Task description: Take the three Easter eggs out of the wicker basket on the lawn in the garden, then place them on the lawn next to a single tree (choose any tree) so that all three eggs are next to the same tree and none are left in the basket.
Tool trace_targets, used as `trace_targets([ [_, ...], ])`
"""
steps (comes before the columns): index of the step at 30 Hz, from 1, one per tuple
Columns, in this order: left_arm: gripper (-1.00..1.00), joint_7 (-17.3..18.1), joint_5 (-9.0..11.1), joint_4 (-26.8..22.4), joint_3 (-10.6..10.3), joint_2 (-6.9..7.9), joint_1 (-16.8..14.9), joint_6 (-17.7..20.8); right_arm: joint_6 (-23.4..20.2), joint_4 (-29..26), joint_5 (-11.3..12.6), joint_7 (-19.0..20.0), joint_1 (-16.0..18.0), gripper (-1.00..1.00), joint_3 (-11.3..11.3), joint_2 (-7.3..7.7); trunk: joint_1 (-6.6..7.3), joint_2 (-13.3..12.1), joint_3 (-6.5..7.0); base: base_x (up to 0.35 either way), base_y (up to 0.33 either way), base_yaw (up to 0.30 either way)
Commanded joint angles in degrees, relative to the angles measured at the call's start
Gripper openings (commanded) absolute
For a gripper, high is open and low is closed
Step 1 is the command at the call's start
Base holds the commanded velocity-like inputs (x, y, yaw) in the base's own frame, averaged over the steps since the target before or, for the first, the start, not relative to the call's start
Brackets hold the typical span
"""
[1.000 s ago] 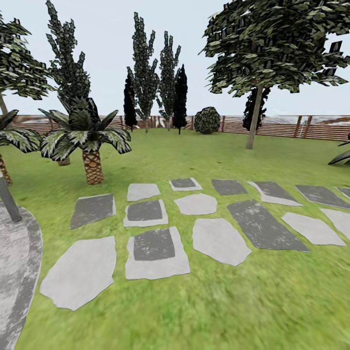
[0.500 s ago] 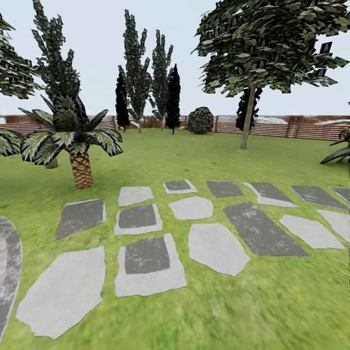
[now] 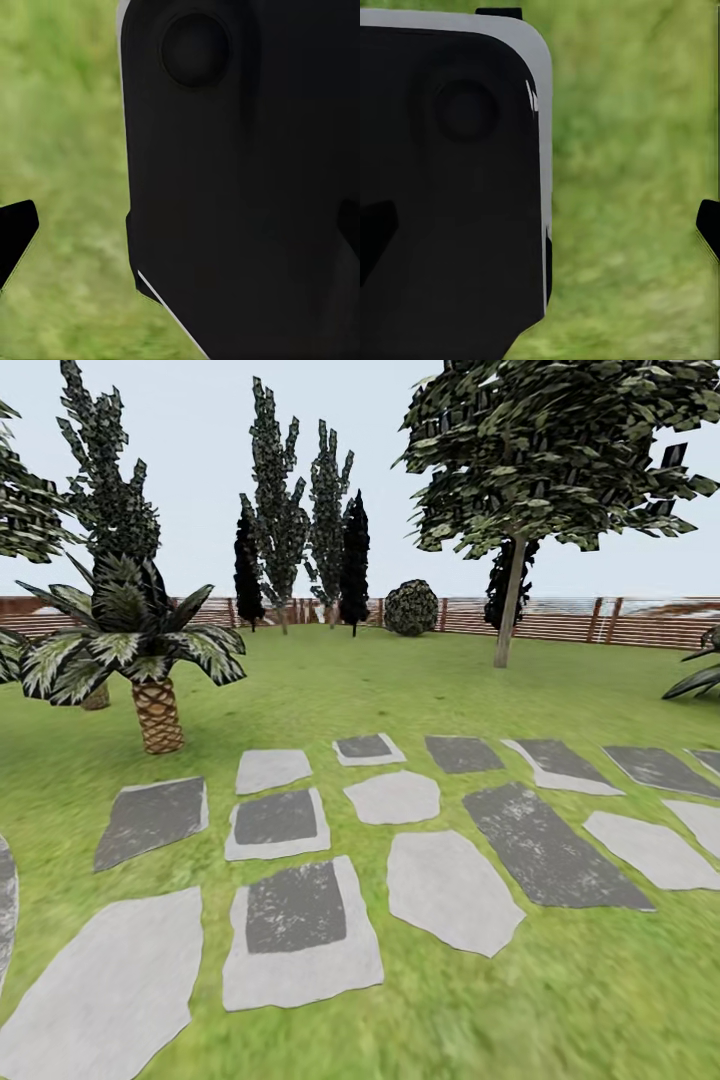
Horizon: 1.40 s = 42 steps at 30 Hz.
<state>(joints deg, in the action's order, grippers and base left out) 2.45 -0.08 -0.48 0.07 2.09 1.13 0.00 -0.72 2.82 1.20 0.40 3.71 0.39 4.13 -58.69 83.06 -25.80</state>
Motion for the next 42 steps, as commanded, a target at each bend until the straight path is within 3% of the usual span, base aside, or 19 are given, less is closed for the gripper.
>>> trace_targets([
  [1, 1.00, 0.2, 0.0, -0.1, 0.0, 0.01, 0.0, 0.0, -0.1, 0.1, 0.1, 0.0, 0.1, 1.00, 0.1, 0.00, -0.04, 0.0, -0.04, 0.340, 0.000, 0.000],
  [30, 1.00, 0.2, 0.0, -0.1, 0.0, 0.01, 0.0, 0.0, -0.1, 0.1, 0.1, 0.0, 0.1, 1.00, 0.1, 0.00, -0.04, 0.0, -0.04, 0.340, 0.000, 0.000],
  [42, 1.00, 0.2, 0.0, -0.1, 0.0, 0.01, 0.0, 0.0, -0.1, 0.1, 0.1, 0.1, 0.1, 1.00, 0.1, 0.00, -0.04, 0.0, -0.04, 0.340, 0.000, -0.138],
])
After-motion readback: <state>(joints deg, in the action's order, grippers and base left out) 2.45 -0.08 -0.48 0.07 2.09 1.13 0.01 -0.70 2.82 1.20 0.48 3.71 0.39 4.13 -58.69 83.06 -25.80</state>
